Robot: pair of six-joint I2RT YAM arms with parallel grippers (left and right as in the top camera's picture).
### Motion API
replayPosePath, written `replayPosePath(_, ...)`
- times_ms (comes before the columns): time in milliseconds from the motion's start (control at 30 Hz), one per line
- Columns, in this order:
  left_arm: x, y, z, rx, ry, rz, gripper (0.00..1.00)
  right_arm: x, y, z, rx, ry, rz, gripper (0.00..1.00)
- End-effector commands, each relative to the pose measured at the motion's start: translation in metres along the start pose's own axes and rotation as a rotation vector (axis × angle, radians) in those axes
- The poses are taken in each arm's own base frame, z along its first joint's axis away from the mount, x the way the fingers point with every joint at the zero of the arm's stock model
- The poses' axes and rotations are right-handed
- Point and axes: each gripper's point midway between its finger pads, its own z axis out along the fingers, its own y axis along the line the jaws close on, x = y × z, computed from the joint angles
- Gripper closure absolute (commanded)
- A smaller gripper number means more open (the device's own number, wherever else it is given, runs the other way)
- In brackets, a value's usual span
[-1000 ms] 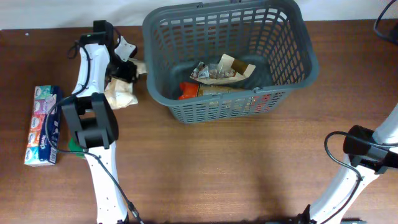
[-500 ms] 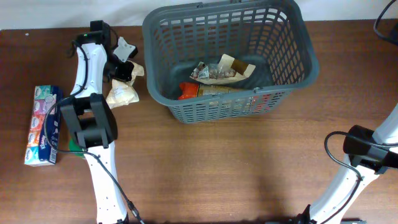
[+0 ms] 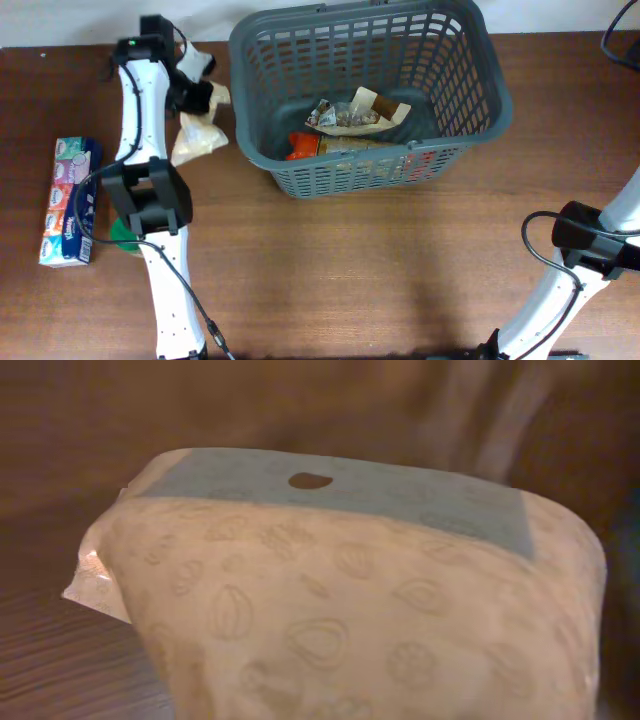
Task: Pack container
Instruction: 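Lift the tan pouch and carry it over the basket with left gripper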
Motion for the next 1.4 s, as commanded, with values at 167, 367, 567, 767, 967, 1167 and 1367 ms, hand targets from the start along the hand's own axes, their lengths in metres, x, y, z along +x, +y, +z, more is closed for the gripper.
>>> replayPosePath(167,-0.039,0.002,-0.152,-0.091,-0.295,-0.082,0.98,-0.003,-0.006,-0.008,0.013,-0.023,0.020,0.01)
replayPosePath(367,-0.051,-0.035,-0.259,-0.137,-0.512,-0.009,0.98,-0.003,-0.006,-0.008,0.013,-0.023,0.020,0.01)
replayPosePath(567,-0.060,-0.111,-0.339,-0.043,-0.716,0.142,0.98,-0.003,-0.006,-0.008,0.013,-0.023,0.020,0.01)
replayPosePath(767,-0.064,-0.190,-0.383,0.048,-0.850,0.302,0.98,-0.003,-0.006,-0.008,0.013,-0.023,0.020,0.01)
replayPosePath(967,-0.075,-0.269,-0.384,0.122,-0.911,0.500,0.98,-0.003,-0.006,-0.008,0.013,-0.023,0.020,0.01)
replayPosePath(1167,-0.083,-0.332,-0.359,0.189,-0.908,0.644,0.98,-0.003,-0.006,-0.008,0.013,-0.023,0.020,0.01)
replayPosePath(1367,-0.089,-0.363,-0.280,0.262,-0.751,0.670,0.98,-0.003,-0.006,-0.008,0.013,-0.023,0.020,0.01)
